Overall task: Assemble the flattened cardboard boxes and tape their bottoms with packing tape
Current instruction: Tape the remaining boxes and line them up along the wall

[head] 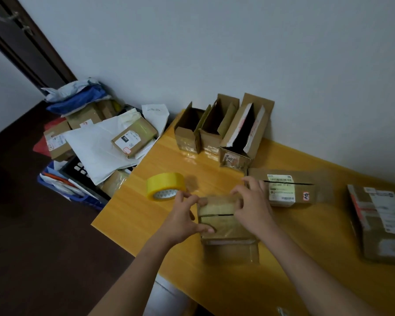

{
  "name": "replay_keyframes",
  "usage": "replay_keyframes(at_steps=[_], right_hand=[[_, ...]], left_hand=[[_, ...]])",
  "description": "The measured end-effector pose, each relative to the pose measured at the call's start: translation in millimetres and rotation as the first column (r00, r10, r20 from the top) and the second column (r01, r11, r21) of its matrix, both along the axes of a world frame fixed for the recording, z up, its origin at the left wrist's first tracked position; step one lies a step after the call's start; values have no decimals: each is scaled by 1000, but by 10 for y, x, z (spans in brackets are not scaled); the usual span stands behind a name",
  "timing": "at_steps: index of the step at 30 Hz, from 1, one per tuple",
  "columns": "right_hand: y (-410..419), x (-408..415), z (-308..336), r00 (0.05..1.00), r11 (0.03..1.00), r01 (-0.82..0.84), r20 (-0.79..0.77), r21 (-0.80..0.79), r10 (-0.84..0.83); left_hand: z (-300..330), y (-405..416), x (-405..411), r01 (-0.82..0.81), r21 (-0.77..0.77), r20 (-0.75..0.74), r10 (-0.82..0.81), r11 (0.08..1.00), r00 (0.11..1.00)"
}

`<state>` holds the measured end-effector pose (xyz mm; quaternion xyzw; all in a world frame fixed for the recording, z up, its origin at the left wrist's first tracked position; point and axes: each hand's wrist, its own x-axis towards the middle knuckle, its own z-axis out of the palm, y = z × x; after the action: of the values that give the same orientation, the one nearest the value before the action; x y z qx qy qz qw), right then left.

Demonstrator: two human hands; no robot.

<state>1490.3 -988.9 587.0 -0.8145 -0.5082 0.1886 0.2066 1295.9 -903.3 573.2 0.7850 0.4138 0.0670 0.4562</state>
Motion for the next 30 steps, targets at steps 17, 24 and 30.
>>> replay_keyframes(at_steps=[17, 24, 30], right_hand=[[1518, -161, -225, 938, 908, -204, -339, -365, 75], [1803, -207, -607, 899, 814, -331, -422, -478, 118], [1934, -346, -916, 905, 724, -415, -332, -551, 266]], left_hand=[[-301, 1206, -322, -152, 124, -260, 180, 981, 949], [-318, 1381, -725, -190, -166, -32, 187, 968, 982], [-385, 1491, -932, -198, -335, 58, 230, 921, 972]])
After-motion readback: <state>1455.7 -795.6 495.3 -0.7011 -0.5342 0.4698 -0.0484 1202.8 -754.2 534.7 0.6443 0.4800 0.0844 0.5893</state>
